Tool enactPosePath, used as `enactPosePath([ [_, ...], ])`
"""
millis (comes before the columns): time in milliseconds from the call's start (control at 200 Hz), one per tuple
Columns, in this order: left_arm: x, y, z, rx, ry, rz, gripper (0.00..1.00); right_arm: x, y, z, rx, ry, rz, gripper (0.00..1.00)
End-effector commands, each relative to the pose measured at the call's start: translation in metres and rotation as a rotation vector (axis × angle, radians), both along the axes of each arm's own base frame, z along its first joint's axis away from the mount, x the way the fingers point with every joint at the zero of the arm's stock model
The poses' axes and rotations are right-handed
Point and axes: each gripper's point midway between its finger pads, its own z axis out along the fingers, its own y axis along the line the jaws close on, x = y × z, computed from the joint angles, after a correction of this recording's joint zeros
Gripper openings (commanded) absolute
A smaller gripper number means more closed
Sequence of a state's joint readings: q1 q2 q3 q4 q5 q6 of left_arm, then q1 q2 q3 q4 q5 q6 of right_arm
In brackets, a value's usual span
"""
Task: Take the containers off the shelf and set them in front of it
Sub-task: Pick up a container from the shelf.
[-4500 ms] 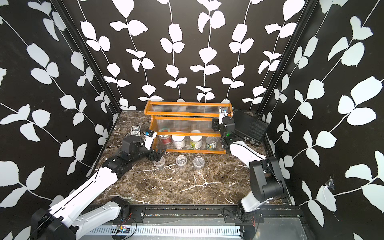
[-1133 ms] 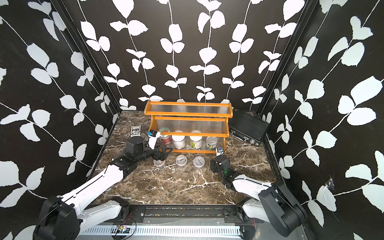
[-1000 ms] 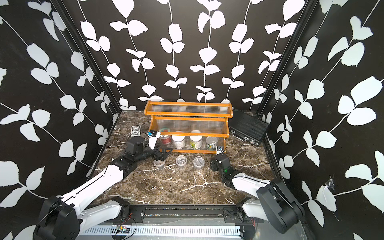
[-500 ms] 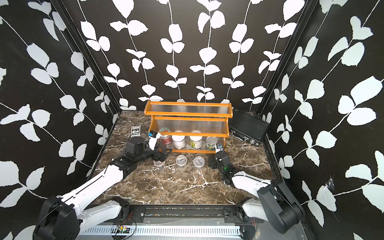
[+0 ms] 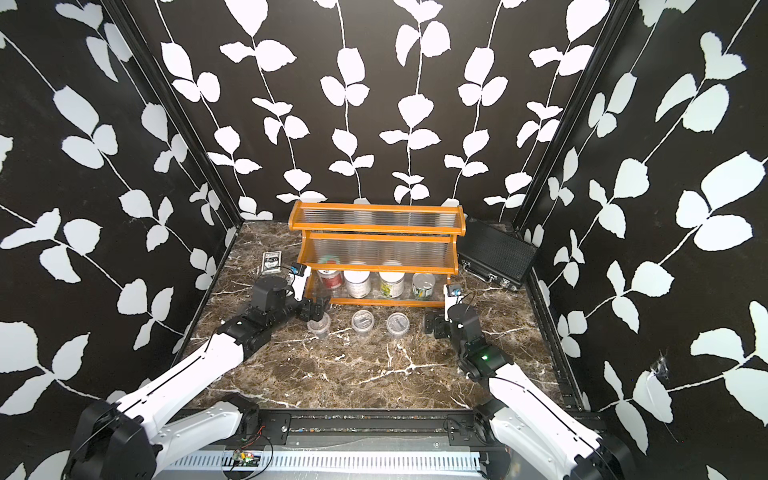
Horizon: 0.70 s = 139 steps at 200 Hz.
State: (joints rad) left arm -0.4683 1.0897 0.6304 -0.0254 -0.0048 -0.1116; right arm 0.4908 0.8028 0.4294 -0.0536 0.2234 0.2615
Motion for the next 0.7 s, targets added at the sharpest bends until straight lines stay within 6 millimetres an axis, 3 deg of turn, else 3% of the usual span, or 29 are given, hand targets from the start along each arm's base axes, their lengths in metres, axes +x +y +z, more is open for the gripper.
enactPosePath([
  [0, 0.028, 0.01, -0.002, 0.03, -0.082, 0.089, 0.99, 0.004, -0.009, 0.026, -0.035, -0.03, -0.02, 1.0],
  [195, 0.06, -0.008, -0.008, -0.026, -0.134, 0.073, 0.99, 0.013, -0.018, 0.049, -0.037, -0.077, -0.046, 1.0],
  [445, 0.088, -0.012, -0.027, -0.049, -0.15, 0.104, 0.99, 0.016, -0.03, 0.059, -0.046, -0.088, -0.069, 1.0],
  [690, 0.104, -0.022, -0.029, -0.066, -0.191, 0.079, 0.99, 0.016, -0.039, 0.062, -0.058, -0.09, -0.086, 1.0],
])
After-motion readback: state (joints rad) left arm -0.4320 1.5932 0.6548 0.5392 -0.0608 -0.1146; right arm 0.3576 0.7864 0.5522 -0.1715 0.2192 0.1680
